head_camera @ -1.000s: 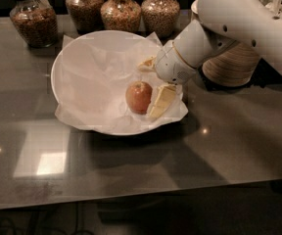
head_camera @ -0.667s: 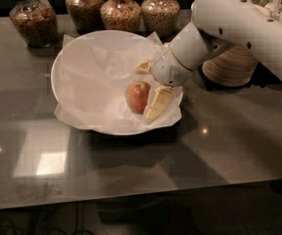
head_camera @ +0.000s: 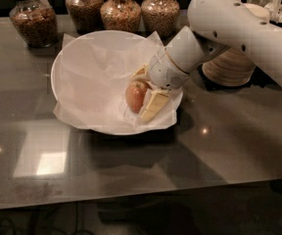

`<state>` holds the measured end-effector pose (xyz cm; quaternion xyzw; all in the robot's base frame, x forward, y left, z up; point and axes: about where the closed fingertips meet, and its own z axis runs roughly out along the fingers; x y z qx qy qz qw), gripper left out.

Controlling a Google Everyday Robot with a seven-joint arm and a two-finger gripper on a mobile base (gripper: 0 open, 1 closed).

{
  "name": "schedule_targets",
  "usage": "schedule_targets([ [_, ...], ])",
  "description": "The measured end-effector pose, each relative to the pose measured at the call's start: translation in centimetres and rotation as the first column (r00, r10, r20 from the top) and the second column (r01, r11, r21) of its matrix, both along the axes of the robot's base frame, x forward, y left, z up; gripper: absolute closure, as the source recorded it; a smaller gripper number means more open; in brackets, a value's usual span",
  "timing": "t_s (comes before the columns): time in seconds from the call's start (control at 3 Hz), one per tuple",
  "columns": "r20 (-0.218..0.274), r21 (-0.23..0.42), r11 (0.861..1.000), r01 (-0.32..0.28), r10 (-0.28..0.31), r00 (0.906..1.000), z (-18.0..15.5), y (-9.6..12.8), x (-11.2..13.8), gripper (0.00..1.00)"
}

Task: Pick apple from white bowl

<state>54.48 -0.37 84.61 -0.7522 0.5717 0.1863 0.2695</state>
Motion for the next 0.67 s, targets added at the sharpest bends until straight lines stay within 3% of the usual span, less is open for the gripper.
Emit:
schedule_targets([
  [0.67, -0.029, -0.011, 1.000, 0.004, -0.004, 0.9996, -0.70, -0.06, -0.09, 0.80],
])
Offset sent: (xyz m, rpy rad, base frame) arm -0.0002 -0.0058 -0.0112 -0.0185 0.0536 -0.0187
